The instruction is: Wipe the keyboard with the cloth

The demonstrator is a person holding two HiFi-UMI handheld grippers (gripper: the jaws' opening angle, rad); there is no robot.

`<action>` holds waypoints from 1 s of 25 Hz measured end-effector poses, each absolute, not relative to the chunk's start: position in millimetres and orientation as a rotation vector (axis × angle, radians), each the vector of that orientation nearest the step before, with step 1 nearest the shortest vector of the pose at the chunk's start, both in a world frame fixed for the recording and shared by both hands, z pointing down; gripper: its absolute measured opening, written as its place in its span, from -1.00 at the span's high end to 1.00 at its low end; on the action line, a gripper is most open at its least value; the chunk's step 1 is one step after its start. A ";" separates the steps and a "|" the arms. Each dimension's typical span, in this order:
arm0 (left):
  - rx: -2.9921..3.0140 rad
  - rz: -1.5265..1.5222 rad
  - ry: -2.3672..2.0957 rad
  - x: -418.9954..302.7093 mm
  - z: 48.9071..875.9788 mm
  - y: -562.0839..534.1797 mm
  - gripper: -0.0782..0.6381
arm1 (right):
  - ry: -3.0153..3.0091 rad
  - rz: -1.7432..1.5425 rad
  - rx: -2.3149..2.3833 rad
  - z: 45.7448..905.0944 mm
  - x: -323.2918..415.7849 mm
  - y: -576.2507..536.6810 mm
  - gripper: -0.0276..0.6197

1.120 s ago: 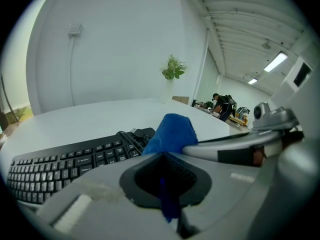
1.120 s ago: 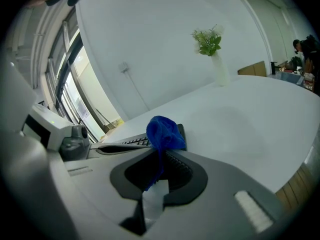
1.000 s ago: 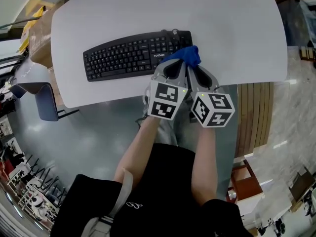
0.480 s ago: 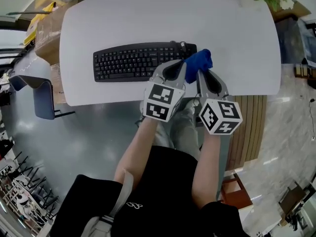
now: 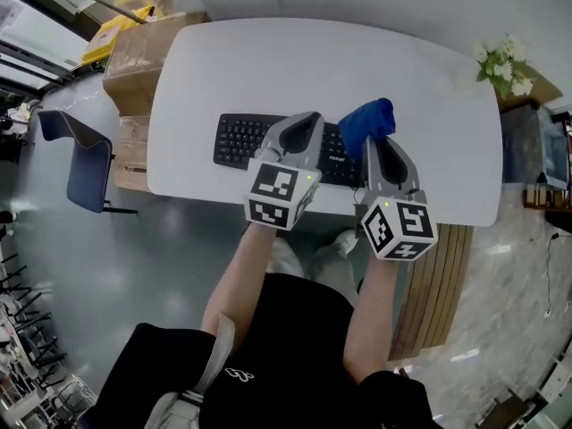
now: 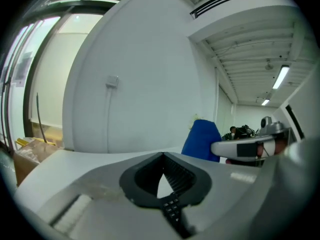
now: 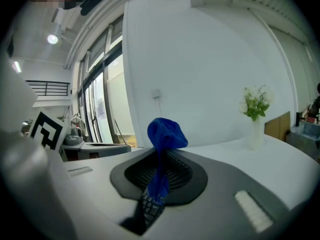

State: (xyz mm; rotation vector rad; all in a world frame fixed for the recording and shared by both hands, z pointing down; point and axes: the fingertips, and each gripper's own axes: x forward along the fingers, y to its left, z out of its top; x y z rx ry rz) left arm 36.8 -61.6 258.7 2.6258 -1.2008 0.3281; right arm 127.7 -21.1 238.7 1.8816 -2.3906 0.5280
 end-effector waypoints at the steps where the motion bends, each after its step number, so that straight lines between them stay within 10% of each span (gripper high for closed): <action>1: 2.635 0.306 -1.229 27.2 247.5 -65.2 0.82 | -2.412 0.493 1.876 228.3 119.9 -25.7 0.80; 25: 2.717 -0.087 -1.656 -134.5 80.8 -75.4 0.82 | -2.718 -0.006 1.682 93.2 -39.2 -64.8 0.80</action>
